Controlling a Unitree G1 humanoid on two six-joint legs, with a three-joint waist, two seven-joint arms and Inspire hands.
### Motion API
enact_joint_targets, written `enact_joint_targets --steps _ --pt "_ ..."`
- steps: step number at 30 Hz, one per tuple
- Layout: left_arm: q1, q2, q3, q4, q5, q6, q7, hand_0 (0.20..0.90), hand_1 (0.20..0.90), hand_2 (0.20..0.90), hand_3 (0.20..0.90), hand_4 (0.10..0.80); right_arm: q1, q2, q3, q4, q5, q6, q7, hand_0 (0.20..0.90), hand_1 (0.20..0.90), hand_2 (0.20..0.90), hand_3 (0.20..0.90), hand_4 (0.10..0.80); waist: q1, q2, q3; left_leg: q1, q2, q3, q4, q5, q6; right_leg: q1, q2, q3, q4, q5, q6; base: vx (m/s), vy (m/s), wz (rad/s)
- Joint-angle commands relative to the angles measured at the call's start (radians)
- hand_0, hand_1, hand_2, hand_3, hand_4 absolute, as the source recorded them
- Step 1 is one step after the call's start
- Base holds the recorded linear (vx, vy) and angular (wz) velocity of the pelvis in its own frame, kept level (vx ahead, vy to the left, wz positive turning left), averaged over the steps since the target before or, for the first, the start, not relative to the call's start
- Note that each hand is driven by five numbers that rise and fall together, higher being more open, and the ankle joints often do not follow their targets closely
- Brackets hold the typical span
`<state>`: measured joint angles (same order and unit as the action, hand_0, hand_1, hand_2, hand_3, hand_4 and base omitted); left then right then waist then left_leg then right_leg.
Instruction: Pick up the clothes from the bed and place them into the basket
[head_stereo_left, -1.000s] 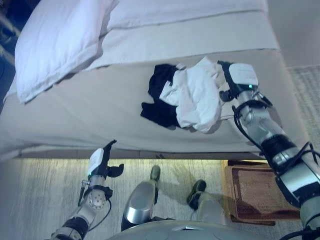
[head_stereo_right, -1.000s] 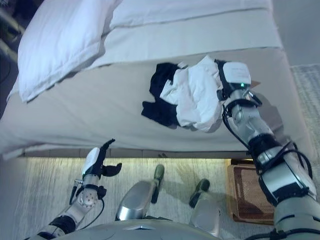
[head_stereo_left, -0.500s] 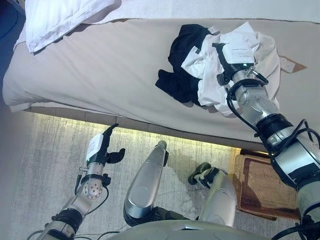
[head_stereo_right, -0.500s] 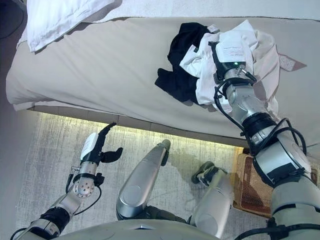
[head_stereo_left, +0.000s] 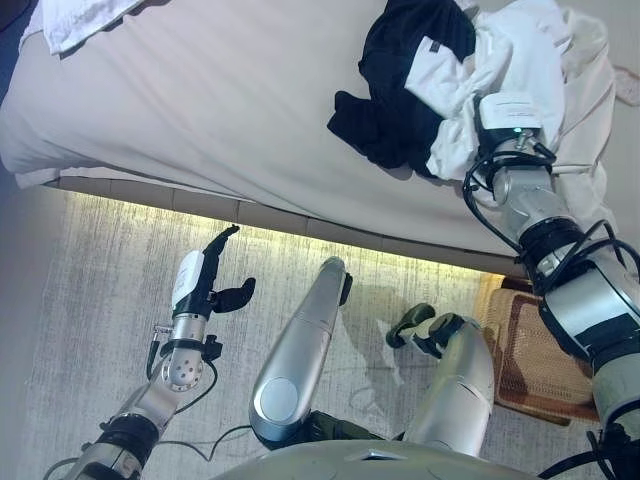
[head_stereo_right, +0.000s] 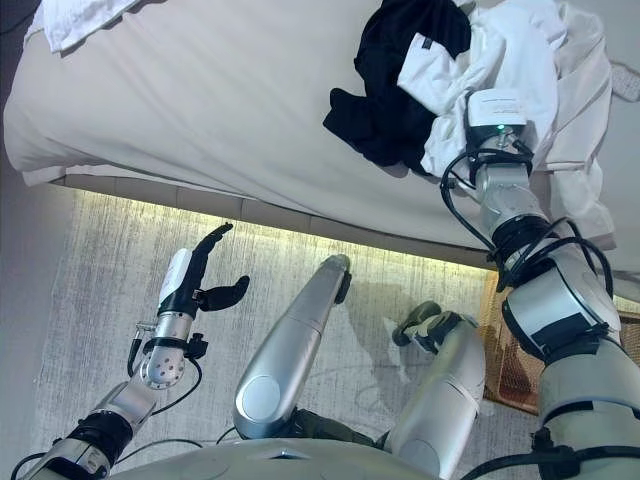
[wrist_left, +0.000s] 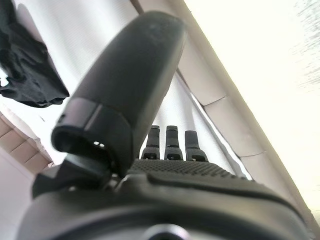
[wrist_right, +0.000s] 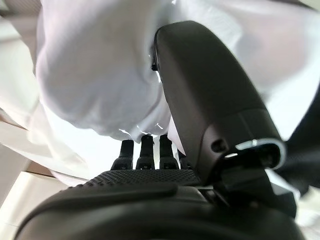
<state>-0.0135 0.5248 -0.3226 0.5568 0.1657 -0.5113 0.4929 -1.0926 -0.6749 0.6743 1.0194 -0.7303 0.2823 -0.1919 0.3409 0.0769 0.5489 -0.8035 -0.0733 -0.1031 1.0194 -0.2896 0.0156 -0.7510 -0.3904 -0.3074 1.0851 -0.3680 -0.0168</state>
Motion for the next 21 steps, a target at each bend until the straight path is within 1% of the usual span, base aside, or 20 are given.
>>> enact_joint_targets --steps 1,4,5,6,7,8,12,15,19,21 --pt "0.04 0.069 0.015 -0.136 -0.04 -0.096 0.057 0.9 0.9 0.9 0.9 0.8 -0.132 -0.084 0.039 0.027 -0.022 0.068 -0.014 0.9 0.9 0.9 0.9 0.8 0.03 0.028 -0.029 0.003 -0.079 0.066 0.022 -0.04 0.077 0.011 0.126 -0.032 0.068 -0.047 -0.073 -0.033 -0.012 0.1" --pt "0.038 0.079 0.011 -0.145 -0.056 -0.098 0.053 0.9 0.9 0.9 0.9 0.8 -0.144 -0.104 0.044 0.048 0.002 0.055 -0.025 0.9 0.9 0.9 0.9 0.8 0.026 0.027 -0.029 -0.027 -0.076 0.067 0.041 -0.041 0.078 -0.021 0.128 -0.027 0.083 -0.047 -0.071 -0.04 -0.016 0.08" --pt "0.037 0.081 0.012 -0.147 -0.061 -0.097 0.052 0.9 0.9 0.9 0.9 0.8 -0.14 -0.109 0.042 0.046 0.01 0.047 -0.036 0.611 0.611 0.611 0.562 0.462 0.024 0.026 -0.029 -0.032 -0.075 0.066 0.045 -0.042 0.077 -0.028 0.13 -0.026 0.087 -0.047 -0.071 0.0 0.0 0.0" --pt "0.035 0.08 0.012 -0.146 -0.059 -0.098 0.051 0.9 0.9 0.9 0.9 0.8 -0.137 -0.113 0.039 0.045 0.014 0.036 -0.052 0.505 0.505 0.505 0.439 0.339 0.022 0.024 -0.029 -0.034 -0.073 0.066 0.046 -0.043 0.076 -0.031 0.132 -0.025 0.09 -0.048 -0.071 0.0 0.0 0.0" --pt "0.032 0.08 0.013 -0.147 -0.059 -0.095 0.05 0.9 0.9 0.9 0.9 0.8 -0.134 -0.115 0.035 0.044 0.015 0.025 -0.064 0.458 0.458 0.458 0.384 0.284 0.019 0.022 -0.029 -0.033 -0.071 0.065 0.046 -0.043 0.075 -0.029 0.134 -0.025 0.088 -0.047 -0.071 0.0 0.0 0.0" --pt "0.029 0.081 0.012 -0.147 -0.061 -0.093 0.047 0.9 0.9 0.9 0.9 0.8 -0.129 -0.115 0.033 0.039 0.017 0.019 -0.073 0.3 0.3 0.3 0.2 0.1 0.018 0.021 -0.029 -0.029 -0.07 0.065 0.044 -0.043 0.074 -0.026 0.135 -0.026 0.085 -0.046 -0.071 0.0 0.0 0.0" --pt "0.033 0.087 0.011 -0.156 -0.066 -0.08 0.03 0.9 0.9 0.9 0.9 0.8 -0.093 -0.126 0.012 -0.003 0.036 -0.024 -0.108 0.3 0.3 0.3 0.2 0.1 0.008 0.012 -0.029 0.019 -0.065 0.063 0.01 -0.039 0.066 0.021 0.139 -0.031 0.05 -0.035 -0.067 0.013 -0.021 0.02" --pt "0.037 0.084 0.012 -0.143 -0.058 -0.081 0.017 0.9 0.9 0.9 0.9 0.8 -0.069 -0.133 0.001 -0.036 0.036 -0.059 -0.103 0.3 0.3 0.3 0.2 0.1 0.002 0.004 -0.029 0.073 -0.062 0.062 -0.027 -0.033 0.058 0.078 0.139 -0.035 0.013 -0.026 -0.063 0.045 -0.014 -0.02" --pt "0.048 0.077 0.013 -0.121 -0.044 -0.081 0.006 0.9 0.9 0.9 0.9 0.8 -0.026 -0.146 -0.017 -0.086 0.049 -0.087 -0.092 0.3 0.3 0.3 0.2 0.1 -0.006 -0.01 -0.033 0.17 -0.052 0.058 -0.108 -0.012 0.043 0.182 0.141 -0.037 -0.062 -0.007 -0.053 0.055 -0.005 -0.03" --pt "0.066 0.069 0.016 -0.106 -0.037 -0.068 -0.008 0.9 0.9 0.9 0.9 0.8 0.013 -0.15 -0.039 -0.119 0.067 -0.105 -0.086 0.3 0.3 0.3 0.2 0.1 -0.009 -0.024 -0.065 0.239 -0.039 0.053 -0.176 0.003 0.032 0.26 0.141 -0.043 -0.132 0.009 -0.044 0.125 0.018 -0.1"
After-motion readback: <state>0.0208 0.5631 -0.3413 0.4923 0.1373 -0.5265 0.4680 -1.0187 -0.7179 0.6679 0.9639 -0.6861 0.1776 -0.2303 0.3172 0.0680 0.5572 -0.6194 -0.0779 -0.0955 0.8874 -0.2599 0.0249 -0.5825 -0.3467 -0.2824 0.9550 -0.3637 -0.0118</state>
